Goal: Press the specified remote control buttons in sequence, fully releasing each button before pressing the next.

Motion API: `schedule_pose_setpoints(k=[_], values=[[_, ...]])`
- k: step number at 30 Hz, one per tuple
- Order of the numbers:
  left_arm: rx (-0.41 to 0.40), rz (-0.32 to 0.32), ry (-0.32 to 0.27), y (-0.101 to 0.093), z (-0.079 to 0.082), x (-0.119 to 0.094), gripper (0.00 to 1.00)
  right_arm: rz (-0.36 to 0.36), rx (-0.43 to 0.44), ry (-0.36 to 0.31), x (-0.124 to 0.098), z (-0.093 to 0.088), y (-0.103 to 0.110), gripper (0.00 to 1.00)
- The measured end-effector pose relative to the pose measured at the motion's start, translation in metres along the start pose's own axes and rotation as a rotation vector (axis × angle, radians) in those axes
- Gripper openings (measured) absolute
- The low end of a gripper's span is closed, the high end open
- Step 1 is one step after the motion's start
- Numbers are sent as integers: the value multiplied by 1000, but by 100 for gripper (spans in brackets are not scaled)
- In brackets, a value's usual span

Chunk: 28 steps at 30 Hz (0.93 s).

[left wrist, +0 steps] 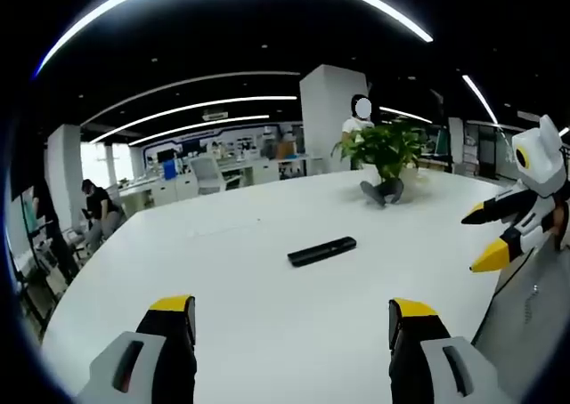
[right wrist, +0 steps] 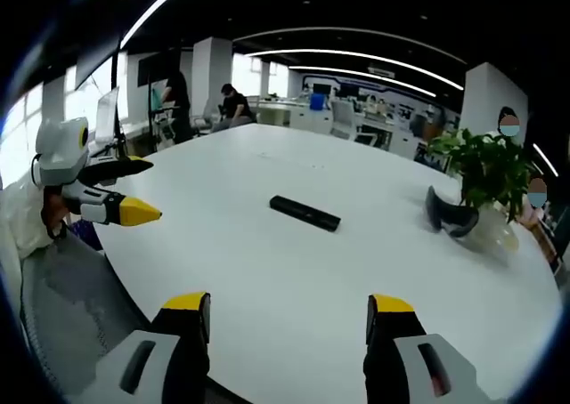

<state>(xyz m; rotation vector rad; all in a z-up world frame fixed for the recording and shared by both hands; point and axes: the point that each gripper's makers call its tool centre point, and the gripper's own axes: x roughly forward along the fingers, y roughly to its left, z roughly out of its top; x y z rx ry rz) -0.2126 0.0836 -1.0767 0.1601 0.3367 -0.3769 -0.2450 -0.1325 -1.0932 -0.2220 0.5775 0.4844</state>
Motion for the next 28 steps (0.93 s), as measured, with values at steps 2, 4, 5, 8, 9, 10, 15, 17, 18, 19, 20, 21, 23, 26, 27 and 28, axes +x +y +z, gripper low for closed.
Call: schedule_pose_setpoints(k=[2,4,5,8,9,10,15,17,18,19,20,21,23,26,27,28], values=[[2,5,-1,1,0,0,93,1,2,-1,0,0,0,70],[-2,6,-7,1,2,-1,93,3,1,-5,0,1,0,70],[-1,8,-7,2,2,-1,94,4,0,-6,0,1,1,70],[6,11,-9,2,2,-2,94,6,-1,-11,-1,2,1,70],[9,10,-9,1,2,-2,94,4,0,-13,-2,2,1,70],[11,9,-10,1,2,-2,94,1,1,-17,-2,3,0,70],[19,7,-14,0,4,-2,94,2,14,-36,-4,6,-1,70],[19,11,-21,1,5,-3,94,5,11,-46,-5,7,0,70],[19,13,-23,1,5,-3,94,5,10,-46,-5,7,0,70],[17,17,-24,2,6,-4,94,7,9,-45,-5,7,1,70],[18,22,-29,3,7,-5,94,8,7,-47,-5,7,1,71],[19,27,-38,4,9,-6,94,8,4,-53,-6,8,1,71],[19,29,-49,5,11,-7,94,11,3,-57,-6,9,2,70],[25,34,-47,5,11,-7,95,15,-1,-60,-6,9,4,70],[25,37,-49,5,11,-7,95,16,-7,-59,-6,9,5,70],[25,36,-52,5,11,-7,95,19,-16,-55,-6,8,6,71]])
